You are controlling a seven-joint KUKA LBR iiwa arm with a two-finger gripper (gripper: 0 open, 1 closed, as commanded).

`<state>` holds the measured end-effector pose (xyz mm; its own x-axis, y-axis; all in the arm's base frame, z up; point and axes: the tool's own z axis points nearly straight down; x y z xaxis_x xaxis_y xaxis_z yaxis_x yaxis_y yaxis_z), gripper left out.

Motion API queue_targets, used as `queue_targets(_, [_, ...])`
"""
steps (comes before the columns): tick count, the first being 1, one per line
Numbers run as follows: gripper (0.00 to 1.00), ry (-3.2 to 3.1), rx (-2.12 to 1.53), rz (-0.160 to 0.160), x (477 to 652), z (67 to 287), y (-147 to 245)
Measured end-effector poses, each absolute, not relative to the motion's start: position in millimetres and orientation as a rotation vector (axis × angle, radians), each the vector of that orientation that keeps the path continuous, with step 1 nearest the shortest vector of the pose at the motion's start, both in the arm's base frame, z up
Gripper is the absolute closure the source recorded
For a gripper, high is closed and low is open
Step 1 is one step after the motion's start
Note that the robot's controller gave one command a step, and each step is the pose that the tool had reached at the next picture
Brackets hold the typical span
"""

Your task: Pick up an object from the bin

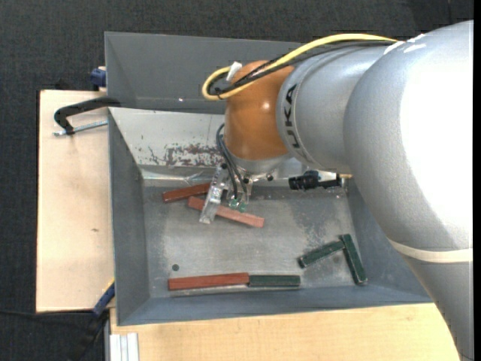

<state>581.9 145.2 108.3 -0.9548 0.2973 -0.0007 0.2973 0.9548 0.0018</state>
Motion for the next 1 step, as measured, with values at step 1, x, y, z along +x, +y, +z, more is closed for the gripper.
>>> queue_targets(1, [1.00,3.105,0.450,0.003,597.5,211.6,151.2])
